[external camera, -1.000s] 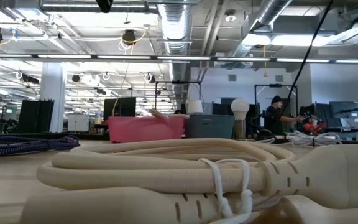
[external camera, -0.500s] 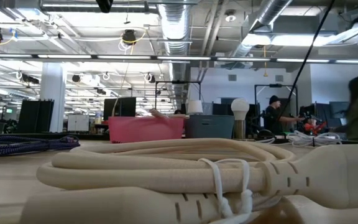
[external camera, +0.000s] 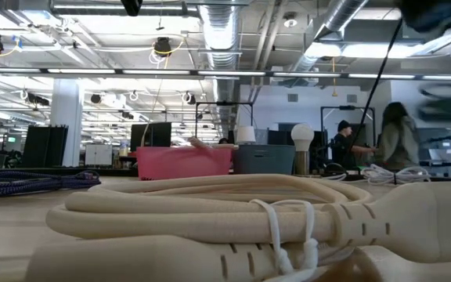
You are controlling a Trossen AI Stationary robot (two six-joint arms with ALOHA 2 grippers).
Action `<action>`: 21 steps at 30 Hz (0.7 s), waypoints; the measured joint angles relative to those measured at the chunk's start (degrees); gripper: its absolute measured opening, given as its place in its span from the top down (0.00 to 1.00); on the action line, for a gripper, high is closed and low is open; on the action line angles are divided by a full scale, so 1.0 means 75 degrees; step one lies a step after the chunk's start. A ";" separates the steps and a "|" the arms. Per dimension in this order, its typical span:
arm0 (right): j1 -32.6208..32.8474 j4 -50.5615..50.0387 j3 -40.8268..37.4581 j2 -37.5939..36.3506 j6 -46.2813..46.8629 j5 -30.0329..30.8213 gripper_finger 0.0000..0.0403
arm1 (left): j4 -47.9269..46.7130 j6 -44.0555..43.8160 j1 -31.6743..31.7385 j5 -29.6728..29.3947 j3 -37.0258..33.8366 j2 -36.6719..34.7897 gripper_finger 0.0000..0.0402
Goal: Pick & Place USB Port
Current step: Put the blue charger cable into the blue bin
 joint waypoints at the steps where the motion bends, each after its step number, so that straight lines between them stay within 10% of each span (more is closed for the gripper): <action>1: -0.0072 -0.0054 0.0044 -0.0072 -0.0113 0.0151 0.98 | 0.0002 -0.0003 0.0000 0.0000 0.0000 0.0000 0.96; 21: -0.1955 -0.1347 0.0071 -0.2244 -0.2506 0.2526 0.98 | 0.0003 -0.0003 -0.0003 0.0001 0.0000 0.0000 0.96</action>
